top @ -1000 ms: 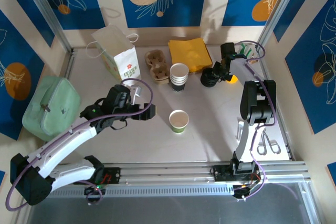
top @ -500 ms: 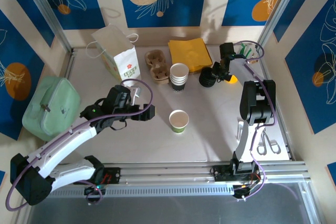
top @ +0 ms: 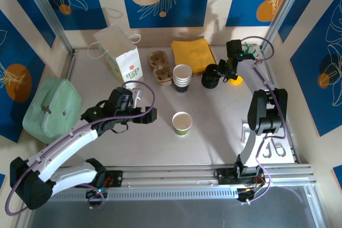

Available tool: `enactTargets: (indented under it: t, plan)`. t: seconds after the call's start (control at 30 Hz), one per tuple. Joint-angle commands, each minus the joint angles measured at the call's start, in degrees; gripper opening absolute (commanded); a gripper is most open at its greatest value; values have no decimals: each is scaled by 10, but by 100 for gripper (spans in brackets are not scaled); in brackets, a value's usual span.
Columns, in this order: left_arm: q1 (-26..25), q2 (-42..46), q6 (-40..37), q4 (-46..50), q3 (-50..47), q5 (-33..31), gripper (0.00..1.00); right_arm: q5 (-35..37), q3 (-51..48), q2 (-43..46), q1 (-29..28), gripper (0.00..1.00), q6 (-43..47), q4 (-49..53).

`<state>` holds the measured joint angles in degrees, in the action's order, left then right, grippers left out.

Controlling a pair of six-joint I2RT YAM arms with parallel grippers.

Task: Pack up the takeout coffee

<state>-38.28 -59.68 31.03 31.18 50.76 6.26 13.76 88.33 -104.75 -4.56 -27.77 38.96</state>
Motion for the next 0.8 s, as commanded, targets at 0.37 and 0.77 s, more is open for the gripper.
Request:
enactTargets:
  t: [0.37,0.77]
  plan:
    - [-5,16,29,-44,34,35,100,-4,-97,220,-97,16,28,69]
    - [-2,-29,113,-163,50,124,99,28,-139,314,-297,16,-44,85]
